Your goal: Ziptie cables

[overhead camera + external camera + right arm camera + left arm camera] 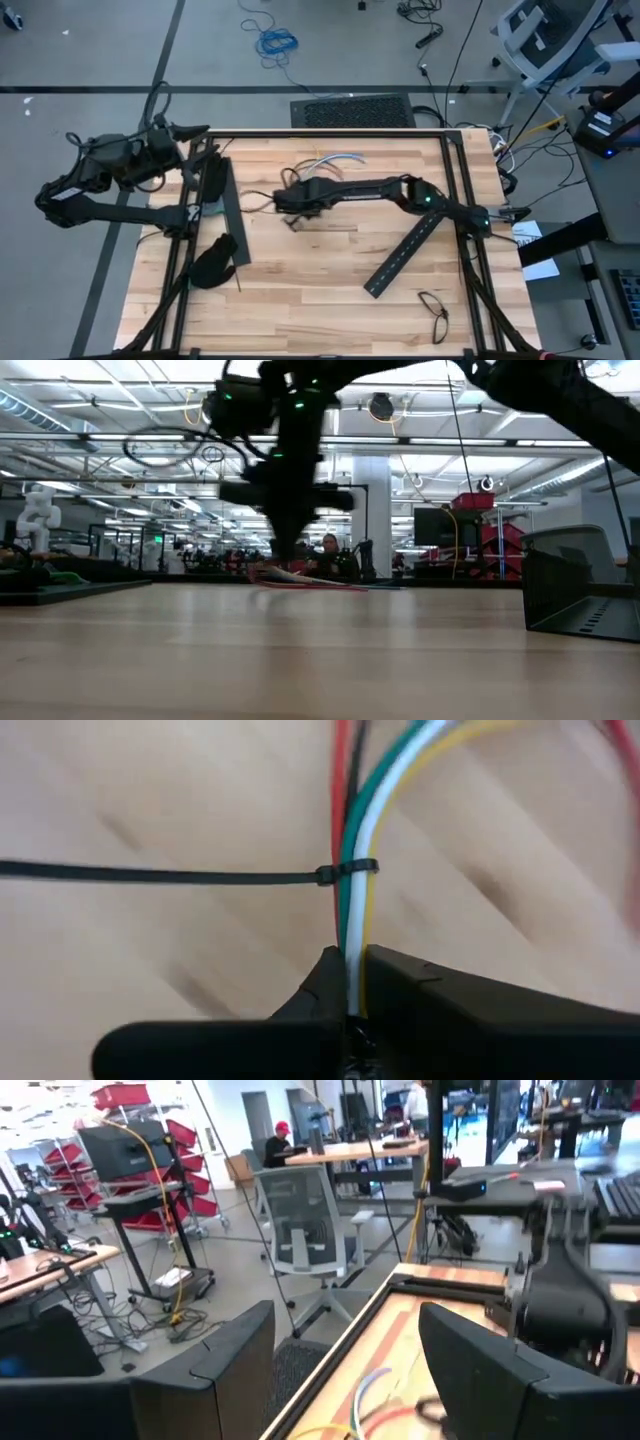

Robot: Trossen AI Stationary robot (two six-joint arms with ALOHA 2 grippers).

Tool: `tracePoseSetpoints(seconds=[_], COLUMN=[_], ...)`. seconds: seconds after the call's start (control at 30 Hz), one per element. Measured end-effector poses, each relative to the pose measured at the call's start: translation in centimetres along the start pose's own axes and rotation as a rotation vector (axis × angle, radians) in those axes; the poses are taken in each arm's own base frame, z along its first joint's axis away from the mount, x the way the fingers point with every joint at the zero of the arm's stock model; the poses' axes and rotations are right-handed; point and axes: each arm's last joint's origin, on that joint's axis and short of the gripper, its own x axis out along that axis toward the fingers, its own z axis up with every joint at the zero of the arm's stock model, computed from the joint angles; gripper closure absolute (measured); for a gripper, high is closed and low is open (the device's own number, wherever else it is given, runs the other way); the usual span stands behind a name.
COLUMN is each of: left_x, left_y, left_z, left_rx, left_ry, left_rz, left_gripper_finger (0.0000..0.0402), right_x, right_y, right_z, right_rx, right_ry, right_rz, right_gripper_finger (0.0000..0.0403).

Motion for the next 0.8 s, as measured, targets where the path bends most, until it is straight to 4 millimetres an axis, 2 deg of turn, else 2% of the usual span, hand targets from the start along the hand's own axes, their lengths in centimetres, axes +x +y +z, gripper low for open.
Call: tracePoseSetpoints(seconds=[0.03, 0.1, 0.2, 0.27, 0.4, 0.47, 0.53, 0.6, 0.67, 0.73, 0.8], left_x=[-0.2, -0.4, -0.6, -0.7, -0.8, -0.8, -0.8, -0.8, -0.8, -0.8, -0.8], left_y=[0.1, 0.2, 0.3, 0.3, 0.4, 0.4, 0.5, 0.5, 0.5, 0.5, 0.5], left_z=[0.0, 0.0, 0.1, 0.1, 0.2, 0.4, 0.5, 0.6, 0.6, 0.7, 0.8], left_rx=[-0.005, -0.009, -0.026, -0.041, -0.047, -0.058, -0.064, -0.073, -0.094, -0.098, -0.109], left_ry=[-0.006, -0.013, -0.022, -0.026, -0.039, -0.063, -0.074, -0.081, -0.081, -0.089, -0.102], left_rz=[0.001, 0.003, 0.004, 0.005, 0.009, 0.012, 0.014, 0.014, 0.017, 0.023, 0.024], left_gripper_finger=[0.0155, 0.0155, 0.0155, 0.0155, 0.0155, 0.0155, 0.0155, 0.0155, 0.0155, 0.0155, 0.0155], right_x=[0.2, -0.8, -3.9, -6.8, -13.8, -15.0, -15.1, -14.3, -14.3, -14.7, -13.7], right_y=[0.7, 1.5, 1.1, 0.3, -1.0, -1.7, -2.2, -2.7, -3.9, -5.9, -8.4], right_z=[0.9, 2.8, 5.3, 6.7, 9.0, 10.0, 11.1, 11.4, 10.7, 9.4, 8.9], right_rx=[0.002, -0.010, 0.021, -0.009, -0.037, 0.023, -0.004, 0.018, 0.001, -0.018, 0.016], right_ry=[-0.060, -0.179, -0.321, -0.431, -0.739, -0.788, -0.855, -0.849, -0.750, -0.621, -0.493], right_rz=[0.056, 0.207, 0.413, 0.518, 0.779, 0.914, 1.011, 0.926, 0.772, 0.585, 0.369], right_gripper_finger=[0.0391, 0.0391, 0.0391, 0.0391, 0.0391, 0.0391, 0.0391, 0.0391, 0.0391, 0.0391, 0.0391])
